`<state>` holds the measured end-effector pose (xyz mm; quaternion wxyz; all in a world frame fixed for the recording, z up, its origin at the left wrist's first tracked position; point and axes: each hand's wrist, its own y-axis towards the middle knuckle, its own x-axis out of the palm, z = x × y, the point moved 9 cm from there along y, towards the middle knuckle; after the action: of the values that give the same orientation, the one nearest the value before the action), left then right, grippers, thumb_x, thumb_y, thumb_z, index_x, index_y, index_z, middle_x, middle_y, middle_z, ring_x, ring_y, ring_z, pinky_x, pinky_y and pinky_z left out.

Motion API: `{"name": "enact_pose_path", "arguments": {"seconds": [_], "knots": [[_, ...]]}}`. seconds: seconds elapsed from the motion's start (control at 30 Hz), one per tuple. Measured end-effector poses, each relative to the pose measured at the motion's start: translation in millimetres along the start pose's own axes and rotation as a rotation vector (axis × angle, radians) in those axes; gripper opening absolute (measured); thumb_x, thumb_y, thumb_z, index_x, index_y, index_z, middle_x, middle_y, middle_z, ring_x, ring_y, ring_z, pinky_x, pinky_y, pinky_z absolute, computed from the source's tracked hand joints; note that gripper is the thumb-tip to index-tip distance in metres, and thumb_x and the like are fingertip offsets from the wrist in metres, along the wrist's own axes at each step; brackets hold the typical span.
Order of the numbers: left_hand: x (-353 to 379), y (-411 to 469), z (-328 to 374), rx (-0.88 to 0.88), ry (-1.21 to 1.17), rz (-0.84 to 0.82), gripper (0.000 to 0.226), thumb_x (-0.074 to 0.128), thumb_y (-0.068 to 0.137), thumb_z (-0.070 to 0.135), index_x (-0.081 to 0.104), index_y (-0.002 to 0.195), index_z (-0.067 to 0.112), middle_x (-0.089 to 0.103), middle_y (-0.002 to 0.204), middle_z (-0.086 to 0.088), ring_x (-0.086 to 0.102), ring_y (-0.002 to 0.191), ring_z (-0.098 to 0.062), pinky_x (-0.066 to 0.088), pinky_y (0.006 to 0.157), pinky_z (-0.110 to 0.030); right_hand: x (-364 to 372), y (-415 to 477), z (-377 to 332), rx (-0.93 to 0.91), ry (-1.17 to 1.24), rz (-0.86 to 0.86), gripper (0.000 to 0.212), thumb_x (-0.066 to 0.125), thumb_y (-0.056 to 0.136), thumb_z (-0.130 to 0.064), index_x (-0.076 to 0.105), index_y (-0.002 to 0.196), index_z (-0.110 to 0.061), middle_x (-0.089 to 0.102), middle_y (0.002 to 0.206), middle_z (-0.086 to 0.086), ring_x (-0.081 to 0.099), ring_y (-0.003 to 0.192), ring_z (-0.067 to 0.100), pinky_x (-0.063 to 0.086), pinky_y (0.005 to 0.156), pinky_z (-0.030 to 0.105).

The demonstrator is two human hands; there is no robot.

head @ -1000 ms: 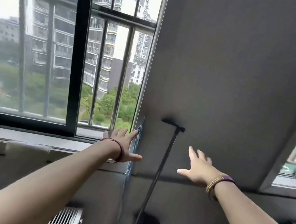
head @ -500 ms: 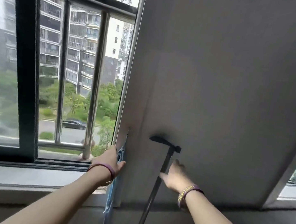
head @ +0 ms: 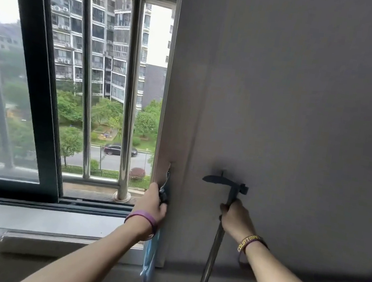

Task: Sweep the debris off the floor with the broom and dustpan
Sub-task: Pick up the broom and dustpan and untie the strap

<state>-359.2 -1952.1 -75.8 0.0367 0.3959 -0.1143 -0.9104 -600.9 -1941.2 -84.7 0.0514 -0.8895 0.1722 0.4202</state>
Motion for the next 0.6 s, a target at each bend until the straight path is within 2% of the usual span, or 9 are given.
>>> {"name": "enact_pose_path", "arguments": {"seconds": [0.07, 0.17, 0.27, 0.37, 0.43, 0.5, 0.57, 0.6], "knots": [[-9.1, -0.3, 9.2, 0.020, -0.068, 0.030, 0.017, 0.049, 0.086, 0.008, 0.037, 0.099, 0.008, 0.051, 0.089, -0.011, 0.049, 0.079, -0.028, 0.035, 0.069, -0.029, -7.0, 0.6, -3.4, -0.018, -0.014, 0.005, 0.032, 0.046, 0.097, -0.029, 0.047, 0.114, -0.002, 0.062, 0.112, 0.019, 0.061, 0.103, 0.037, 0.050, 0.086, 0.042], [-27.2, 1.8, 23.6, 0.040, -0.184, 0.087, 0.020, 0.051, 0.084, 0.007, 0.043, 0.102, 0.004, 0.056, 0.090, -0.014, 0.053, 0.080, -0.029, 0.040, 0.070, -0.031, -23.7, -2.9, -12.6, -0.044, -0.006, 0.026, 0.031, 0.047, 0.096, -0.032, 0.048, 0.111, -0.005, 0.064, 0.108, 0.018, 0.063, 0.100, 0.035, 0.051, 0.085, 0.042], [-42.8, -1.6, 41.5, 0.099, -0.294, 0.113, 0.013, 0.057, 0.084, 0.009, 0.044, 0.088, 0.011, 0.053, 0.078, -0.001, 0.051, 0.073, -0.022, 0.038, 0.064, -0.027, -44.1, -8.3, -21.2, -0.065, 0.003, 0.073, 0.030, 0.047, 0.096, -0.034, 0.049, 0.109, -0.007, 0.065, 0.106, 0.018, 0.063, 0.099, 0.036, 0.051, 0.083, 0.040], [-50.2, -16.6, 61.6, 0.220, -0.273, 0.070, 0.023, 0.064, 0.082, 0.017, 0.046, 0.070, 0.022, 0.051, 0.066, 0.010, 0.050, 0.064, -0.016, 0.036, 0.056, -0.014, -61.9, -17.6, -28.9, -0.089, 0.030, 0.126, 0.027, 0.047, 0.096, -0.034, 0.048, 0.104, -0.009, 0.067, 0.102, 0.019, 0.064, 0.096, 0.036, 0.051, 0.079, 0.040], [-43.9, -29.4, 68.1, 0.292, -0.248, 0.006, 0.021, 0.063, 0.076, 0.032, 0.054, 0.064, 0.018, 0.056, 0.063, 0.002, 0.053, 0.065, -0.024, 0.042, 0.059, -0.023, -68.2, -27.0, -32.0, -0.097, 0.036, 0.148, 0.029, 0.046, 0.096, -0.037, 0.048, 0.102, -0.009, 0.066, 0.103, 0.018, 0.062, 0.096, 0.037, 0.049, 0.075, 0.037], [-34.2, -40.8, 64.3, 0.287, -0.307, -0.067, 0.032, 0.060, 0.069, 0.046, 0.063, 0.069, 0.014, 0.063, 0.068, -0.003, 0.059, 0.069, -0.025, 0.048, 0.067, -0.033, -68.7, -37.1, -32.3, -0.096, 0.019, 0.153, 0.030, 0.045, 0.097, -0.039, 0.047, 0.101, -0.009, 0.064, 0.106, 0.018, 0.060, 0.101, 0.038, 0.041, 0.070, 0.032], [-24.4, -53.6, 64.7, 0.270, -0.421, -0.155, 0.021, 0.065, 0.069, 0.044, 0.065, 0.071, 0.023, 0.065, 0.065, 0.009, 0.060, 0.064, -0.005, 0.049, 0.067, -0.025, -64.4, -47.1, -30.6, -0.088, 0.024, 0.142, 0.032, 0.046, 0.097, -0.040, 0.049, 0.104, -0.008, 0.063, 0.107, 0.018, 0.059, 0.102, 0.037, 0.039, 0.070, 0.032], [-19.2, -60.3, 67.4, 0.258, -0.487, -0.209, 0.010, 0.070, 0.074, 0.033, 0.064, 0.073, 0.025, 0.063, 0.061, 0.015, 0.056, 0.060, 0.005, 0.046, 0.065, -0.017, -61.0, -52.0, -30.0, -0.088, 0.029, 0.133, 0.032, 0.047, 0.096, -0.040, 0.051, 0.104, -0.009, 0.064, 0.106, 0.016, 0.060, 0.101, 0.036, 0.039, 0.071, 0.032]]}}
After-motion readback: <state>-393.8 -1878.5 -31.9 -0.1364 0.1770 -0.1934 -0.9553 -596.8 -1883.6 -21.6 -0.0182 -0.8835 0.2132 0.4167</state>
